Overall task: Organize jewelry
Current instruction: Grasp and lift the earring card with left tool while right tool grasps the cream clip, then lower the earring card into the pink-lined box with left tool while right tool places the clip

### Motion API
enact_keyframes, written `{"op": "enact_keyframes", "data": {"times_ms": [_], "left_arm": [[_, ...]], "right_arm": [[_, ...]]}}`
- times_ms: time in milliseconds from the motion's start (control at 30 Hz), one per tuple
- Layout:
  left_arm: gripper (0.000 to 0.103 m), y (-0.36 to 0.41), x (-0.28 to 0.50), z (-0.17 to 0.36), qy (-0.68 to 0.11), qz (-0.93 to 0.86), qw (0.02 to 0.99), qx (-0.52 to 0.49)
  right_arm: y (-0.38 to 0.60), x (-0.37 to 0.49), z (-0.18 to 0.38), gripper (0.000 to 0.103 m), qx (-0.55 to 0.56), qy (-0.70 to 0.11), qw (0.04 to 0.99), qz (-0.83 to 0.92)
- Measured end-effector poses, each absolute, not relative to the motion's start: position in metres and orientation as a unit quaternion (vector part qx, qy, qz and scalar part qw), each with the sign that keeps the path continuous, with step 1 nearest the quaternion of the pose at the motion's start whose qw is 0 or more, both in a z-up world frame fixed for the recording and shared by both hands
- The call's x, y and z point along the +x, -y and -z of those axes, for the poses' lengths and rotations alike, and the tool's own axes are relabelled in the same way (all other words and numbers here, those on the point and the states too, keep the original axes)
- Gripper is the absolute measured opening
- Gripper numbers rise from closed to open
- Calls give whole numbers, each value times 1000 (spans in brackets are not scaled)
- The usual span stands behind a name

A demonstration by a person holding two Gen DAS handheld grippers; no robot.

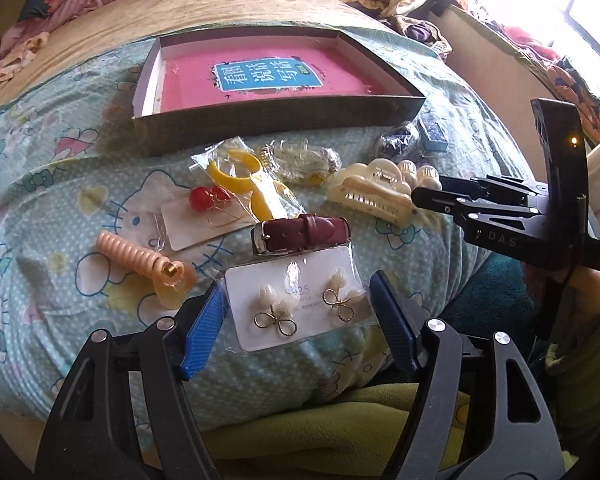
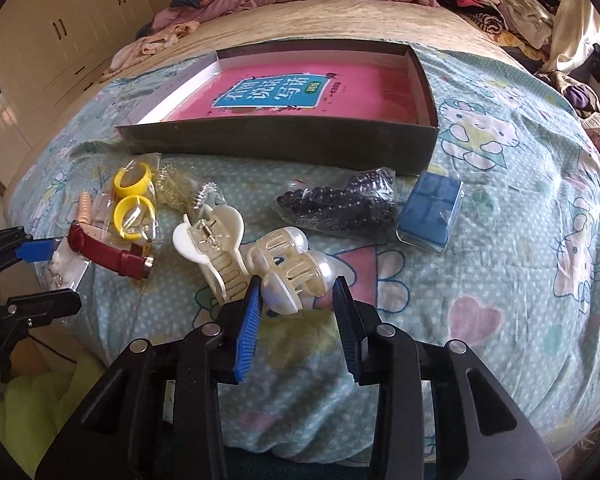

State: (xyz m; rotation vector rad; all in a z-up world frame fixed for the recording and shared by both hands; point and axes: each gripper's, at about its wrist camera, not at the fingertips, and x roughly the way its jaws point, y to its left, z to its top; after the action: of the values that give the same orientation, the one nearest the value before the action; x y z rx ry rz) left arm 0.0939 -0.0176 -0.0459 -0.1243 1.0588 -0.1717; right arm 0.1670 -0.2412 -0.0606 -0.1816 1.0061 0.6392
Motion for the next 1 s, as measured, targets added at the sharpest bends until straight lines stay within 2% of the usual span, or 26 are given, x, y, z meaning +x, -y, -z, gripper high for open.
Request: {"op": "enact_keyframes", "data": {"times_ms": [467, 1000], "left_arm": [[63, 12, 111, 17, -477, 75, 874, -54], [63, -25, 183, 3, -436, 21, 897, -66]], "right_arm": [[281, 175, 21, 34, -34, -415, 867, -274], [263, 205, -8, 34, -32, -381, 883, -271]]}}
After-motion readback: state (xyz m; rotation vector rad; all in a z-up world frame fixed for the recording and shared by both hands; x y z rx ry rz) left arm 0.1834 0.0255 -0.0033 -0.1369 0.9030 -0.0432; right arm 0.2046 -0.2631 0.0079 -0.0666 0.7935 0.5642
